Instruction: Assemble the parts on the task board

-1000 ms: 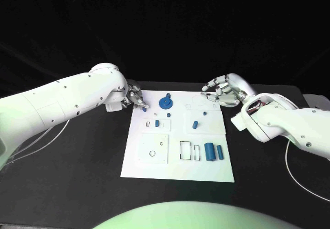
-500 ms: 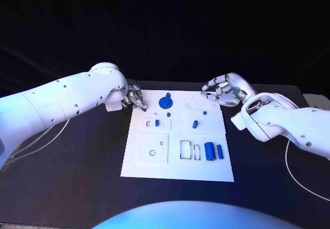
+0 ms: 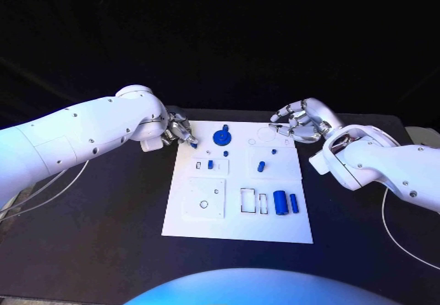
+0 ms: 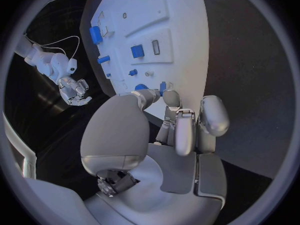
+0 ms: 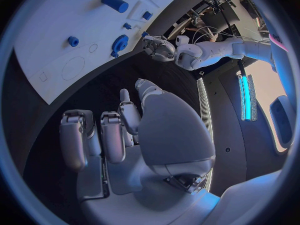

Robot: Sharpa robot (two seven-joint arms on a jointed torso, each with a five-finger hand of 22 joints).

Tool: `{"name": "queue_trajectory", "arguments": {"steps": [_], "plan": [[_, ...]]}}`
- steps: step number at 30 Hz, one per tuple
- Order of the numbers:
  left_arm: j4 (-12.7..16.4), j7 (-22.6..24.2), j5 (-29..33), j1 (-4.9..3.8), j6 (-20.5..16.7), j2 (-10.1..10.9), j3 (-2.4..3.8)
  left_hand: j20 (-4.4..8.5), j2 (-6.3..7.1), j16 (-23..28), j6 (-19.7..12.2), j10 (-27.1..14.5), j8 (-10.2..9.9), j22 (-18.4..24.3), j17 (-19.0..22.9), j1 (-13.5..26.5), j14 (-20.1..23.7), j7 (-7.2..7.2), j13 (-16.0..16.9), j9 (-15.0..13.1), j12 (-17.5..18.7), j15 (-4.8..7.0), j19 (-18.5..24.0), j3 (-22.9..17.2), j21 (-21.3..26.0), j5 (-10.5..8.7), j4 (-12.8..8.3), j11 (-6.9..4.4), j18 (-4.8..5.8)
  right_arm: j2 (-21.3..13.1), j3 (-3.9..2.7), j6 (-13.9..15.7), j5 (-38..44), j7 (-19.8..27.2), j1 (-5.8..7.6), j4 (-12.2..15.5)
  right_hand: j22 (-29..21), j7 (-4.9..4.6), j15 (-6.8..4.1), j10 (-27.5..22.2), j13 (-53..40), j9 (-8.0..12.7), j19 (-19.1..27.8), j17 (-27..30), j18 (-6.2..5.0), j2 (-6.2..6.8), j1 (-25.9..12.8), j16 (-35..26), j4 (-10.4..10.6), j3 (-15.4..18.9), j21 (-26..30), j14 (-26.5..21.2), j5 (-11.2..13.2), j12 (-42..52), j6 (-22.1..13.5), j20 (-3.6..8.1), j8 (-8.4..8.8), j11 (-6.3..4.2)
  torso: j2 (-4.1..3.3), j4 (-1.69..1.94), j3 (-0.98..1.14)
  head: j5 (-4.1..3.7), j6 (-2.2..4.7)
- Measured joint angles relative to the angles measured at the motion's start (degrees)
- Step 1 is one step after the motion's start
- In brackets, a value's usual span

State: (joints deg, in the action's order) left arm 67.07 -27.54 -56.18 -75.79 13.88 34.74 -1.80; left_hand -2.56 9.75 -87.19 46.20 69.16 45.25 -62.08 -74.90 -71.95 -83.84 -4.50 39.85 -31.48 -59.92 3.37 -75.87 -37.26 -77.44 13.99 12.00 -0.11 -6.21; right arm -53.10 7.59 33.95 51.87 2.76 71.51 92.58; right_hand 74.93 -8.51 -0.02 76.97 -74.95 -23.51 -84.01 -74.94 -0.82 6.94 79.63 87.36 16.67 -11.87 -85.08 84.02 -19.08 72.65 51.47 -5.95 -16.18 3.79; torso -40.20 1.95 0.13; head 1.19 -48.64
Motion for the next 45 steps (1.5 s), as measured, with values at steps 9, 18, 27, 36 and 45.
{"name": "queue_trajectory", "arguments": {"steps": [9,18,27,36,45], "plan": [[9.18,0.18,3.40,0.43,-5.56,5.46,-0.05,0.30,0.83,0.00,0.54,1.29,0.43,-1.03,0.00,1.41,-0.20,0.13,1.28,-0.72,-0.82,0.20,-0.71,-0.40,-0.60,1.40,0.38,-0.27,0.00,-0.14,0.00,0.00,0.00,0.00,-0.02,0.00,0.02,0.00,0.00,0.00,0.00,0.00,0.00,0.01,0.00,0.00,0.00,0.00,0.00,0.00,0.00,0.00,0.00,0.00,0.00,0.00,0.00,0.00,0.15,0.16,0.10,0.20,0.05],[15.70,0.72,2.77,2.56,-10.38,9.14,-0.54,0.30,1.36,0.00,0.55,1.85,0.83,-1.73,0.00,1.94,-0.20,0.13,1.85,-0.78,-1.37,0.20,-1.13,-1.49,-0.87,1.78,-0.39,-0.38,0.00,-0.28,0.00,0.00,-0.01,-0.01,-0.03,0.01,0.01,0.00,0.00,0.00,0.01,-0.06,0.00,0.01,0.00,0.14,-0.14,0.00,-0.24,-0.24,0.00,0.00,-0.28,0.00,0.00,0.00,0.00,0.00,0.20,0.24,0.14,0.46,0.02],[18.80,1.34,-0.77,3.50,-13.09,10.01,-1.18,0.30,1.43,0.00,1.34,2.65,0.88,-2.51,-0.05,2.46,0.01,0.51,2.95,-0.83,-2.15,0.40,-1.54,-1.58,-1.45,1.79,-0.31,-0.61,0.00,-0.19,0.00,0.00,-0.02,-0.02,-0.04,-0.01,0.00,0.00,0.00,0.00,0.02,-0.05,0.00,0.02,0.00,0.31,-0.30,0.00,-0.24,-0.24,0.00,0.00,-0.35,0.00,0.00,0.00,0.00,0.00,0.12,0.20,0.10,0.71,-0.03],[19.18,1.36,-4.06,4.17,-13.66,9.69,-1.35,0.43,1.63,-0.23,1.36,2.85,0.88,-2.69,-0.04,2.65,-0.21,0.52,3.32,-0.83,-2.37,0.61,-1.66,-1.66,-1.48,2.43,-0.24,-0.81,0.00,-0.18,0.02,0.00,-0.02,-0.02,-0.07,-0.03,0.00,0.00,0.00,0.00,0.02,-0.05,0.00,0.02,0.00,0.31,-0.30,0.00,-0.24,-0.24,0.00,0.00,-0.35,0.00,0.00,0.00,0.01,0.00,0.06,0.12,0.07,0.78,-0.16],[18.59,0.99,-5.70,4.26,-12.63,9.15,-1.38,0.51,1.77,-0.22,1.47,3.05,0.87,-2.89,-0.04,2.80,-0.20,0.61,3.70,-0.83,-2.65,0.61,-1.74,-1.66,-1.48,2.45,-0.24,-0.61,0.00,-0.13,0.01,0.00,-0.04,-0.02,-0.10,-0.06,-0.01,0.00,0.00,0.00,0.02,-0.04,0.00,0.03,0.00,0.31,-0.30,0.00,-0.24,-0.24,0.00,0.00,-0.35,0.00,0.00,0.00,0.01,0.00,0.08,0.12,0.10,0.74,-0.42]]}}
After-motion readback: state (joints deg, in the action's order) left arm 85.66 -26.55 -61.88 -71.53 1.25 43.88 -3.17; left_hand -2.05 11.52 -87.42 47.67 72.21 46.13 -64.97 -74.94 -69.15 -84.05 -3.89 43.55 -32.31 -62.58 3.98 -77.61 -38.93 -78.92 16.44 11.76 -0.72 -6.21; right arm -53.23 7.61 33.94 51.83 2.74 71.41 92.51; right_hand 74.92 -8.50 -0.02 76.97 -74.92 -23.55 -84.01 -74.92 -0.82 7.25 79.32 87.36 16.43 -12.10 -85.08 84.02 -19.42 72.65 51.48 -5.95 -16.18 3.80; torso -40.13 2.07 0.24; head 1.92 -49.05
